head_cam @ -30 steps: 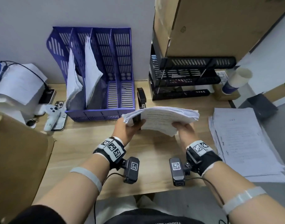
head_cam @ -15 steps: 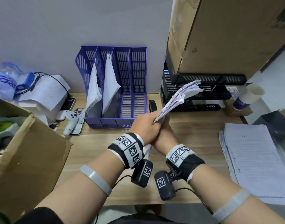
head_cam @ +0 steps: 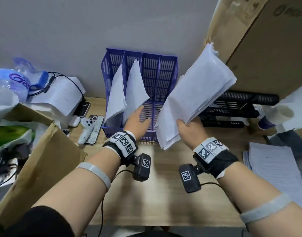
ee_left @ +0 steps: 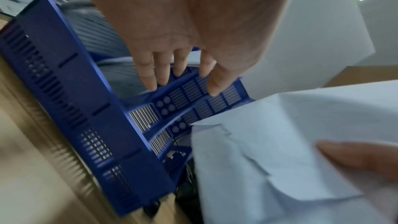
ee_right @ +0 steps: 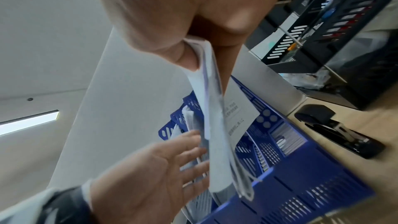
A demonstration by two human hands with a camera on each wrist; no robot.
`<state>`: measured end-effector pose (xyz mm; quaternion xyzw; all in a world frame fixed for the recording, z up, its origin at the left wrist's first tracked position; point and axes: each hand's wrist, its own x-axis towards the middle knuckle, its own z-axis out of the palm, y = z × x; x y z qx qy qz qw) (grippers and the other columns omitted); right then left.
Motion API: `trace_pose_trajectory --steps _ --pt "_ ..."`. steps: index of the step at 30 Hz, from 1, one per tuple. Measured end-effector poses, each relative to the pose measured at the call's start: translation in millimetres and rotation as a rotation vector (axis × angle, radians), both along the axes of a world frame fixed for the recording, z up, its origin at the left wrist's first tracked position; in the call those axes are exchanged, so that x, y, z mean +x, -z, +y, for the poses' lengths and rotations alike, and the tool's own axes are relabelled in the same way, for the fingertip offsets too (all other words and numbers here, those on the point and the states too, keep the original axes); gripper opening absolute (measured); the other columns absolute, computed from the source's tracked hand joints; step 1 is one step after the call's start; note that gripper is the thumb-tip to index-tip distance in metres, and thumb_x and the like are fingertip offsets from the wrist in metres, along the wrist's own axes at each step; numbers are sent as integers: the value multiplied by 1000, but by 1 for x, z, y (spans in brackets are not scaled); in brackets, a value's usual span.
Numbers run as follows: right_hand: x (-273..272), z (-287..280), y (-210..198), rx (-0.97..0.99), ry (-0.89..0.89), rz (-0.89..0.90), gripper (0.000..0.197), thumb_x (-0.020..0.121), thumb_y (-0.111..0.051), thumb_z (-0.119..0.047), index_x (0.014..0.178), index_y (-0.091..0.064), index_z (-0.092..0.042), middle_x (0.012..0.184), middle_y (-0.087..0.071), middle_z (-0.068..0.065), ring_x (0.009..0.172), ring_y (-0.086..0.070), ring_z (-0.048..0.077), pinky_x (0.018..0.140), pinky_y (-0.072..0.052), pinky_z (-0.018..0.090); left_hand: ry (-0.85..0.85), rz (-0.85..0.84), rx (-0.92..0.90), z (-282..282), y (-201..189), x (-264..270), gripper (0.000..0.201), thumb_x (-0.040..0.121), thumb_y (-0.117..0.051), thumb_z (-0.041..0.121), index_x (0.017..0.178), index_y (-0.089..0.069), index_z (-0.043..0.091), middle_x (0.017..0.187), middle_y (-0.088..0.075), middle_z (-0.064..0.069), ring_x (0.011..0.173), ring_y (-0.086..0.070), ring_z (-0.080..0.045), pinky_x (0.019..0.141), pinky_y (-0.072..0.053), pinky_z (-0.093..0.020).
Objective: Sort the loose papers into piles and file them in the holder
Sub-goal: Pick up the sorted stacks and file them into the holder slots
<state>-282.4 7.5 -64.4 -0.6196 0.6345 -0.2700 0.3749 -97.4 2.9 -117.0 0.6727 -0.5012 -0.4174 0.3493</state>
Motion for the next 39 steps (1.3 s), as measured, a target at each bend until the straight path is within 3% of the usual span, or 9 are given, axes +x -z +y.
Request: trace_pose_trajectory --steps 4,9,17,21,24,28,32,36,39 --pt "25 -3 -17 24 -127 -74 36 97 -45 -7 133 -49 -7 123 -58 0 120 -52 17 100 -37 19 -116 19 -54 -11 3 22 73 88 -56 17 153 -25 20 155 -34 0 141 -36 -19 119 -26 -35" --pt "55 -25 -3 86 -247 101 36 97 -44 -15 115 -53 15 115 -60 37 105 -58 51 91 -49 57 -170 186 4 -18 5 36 82 77 -49 34 153 -18 37 156 -36 -2 139 -43 -21 116 -35 -43" --pt "90 -72 14 15 -127 139 40 95 -47 -10 133 -54 -2 133 -60 15 126 -54 31 107 -40 33 -139 306 17 -27 9 50 71 94 -46 4 154 -19 32 152 -40 -9 135 -46 -19 114 -38 -34" --pt "106 -88 27 -2 3 148 42 92 -57 -24 131 -57 -9 130 -62 11 121 -57 28 94 -36 21 -121 327 15 -32 14 55 68 96 -42 1 154 -21 29 152 -39 -10 135 -46 -20 107 -38 -26" --pt "117 -95 29 67 52 292 42 94 -53 -38 121 -60 -8 124 -63 14 114 -58 33 82 -38 26 -116 310 20 -36 18 58 67 96 -43 2 155 -22 26 152 -40 -11 136 -45 -19 99 -35 -17" --pt "129 -94 24 -57 -101 533 26 101 -40 -24 114 -52 -5 106 -58 16 100 -59 38 72 -38 34 -86 270 19 -39 22 62 64 95 -42 2 153 -26 25 147 -44 -9 132 -47 -18 96 -36 -18" --pt "133 -83 41 -90 -158 621 38 98 -44 -24 133 -40 -12 117 -51 15 99 -58 42 79 -46 44 -89 212 -21 -39 24 61 56 93 -44 1 145 -37 21 123 -53 -3 107 -57 -17 90 -43 -19" --pt "126 -77 53 19 -161 466 45 93 -54 -29 129 -50 -3 126 -51 18 109 -57 37 92 -48 36 -157 150 -18 -35 27 48 25 88 -53 5 109 -45 15 82 -50 3 73 -54 -19 81 -53 -39" --pt "108 -68 58 38 -190 387 38 92 -57 -27 121 -57 -2 121 -55 17 106 -58 32 85 -44 30 -214 102 -5 -29 35 31 18 85 -59 13 93 -43 14 73 -49 2 67 -52 -21 73 -51 -38"
